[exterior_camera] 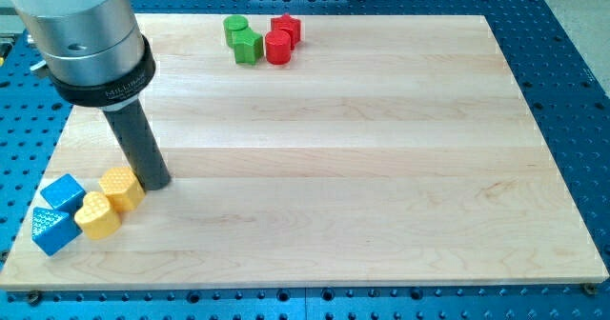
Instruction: Place your arm right side of the red star
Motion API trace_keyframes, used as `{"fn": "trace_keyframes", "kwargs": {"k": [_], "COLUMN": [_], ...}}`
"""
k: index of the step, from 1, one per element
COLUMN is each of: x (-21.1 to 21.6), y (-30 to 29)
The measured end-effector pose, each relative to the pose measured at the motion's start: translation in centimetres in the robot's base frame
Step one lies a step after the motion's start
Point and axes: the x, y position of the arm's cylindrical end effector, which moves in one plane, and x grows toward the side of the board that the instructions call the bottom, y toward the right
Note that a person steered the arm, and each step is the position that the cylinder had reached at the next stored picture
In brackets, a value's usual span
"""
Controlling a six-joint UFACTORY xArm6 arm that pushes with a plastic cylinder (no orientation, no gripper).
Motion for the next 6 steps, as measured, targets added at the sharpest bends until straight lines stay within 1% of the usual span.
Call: {"fn": "trace_keyframes", "kwargs": {"k": [3, 4, 5, 6], "x": [0.4, -5.0, -12.5, -22.2], "y": [0.3, 9.5, 20.3, 22.4]}}
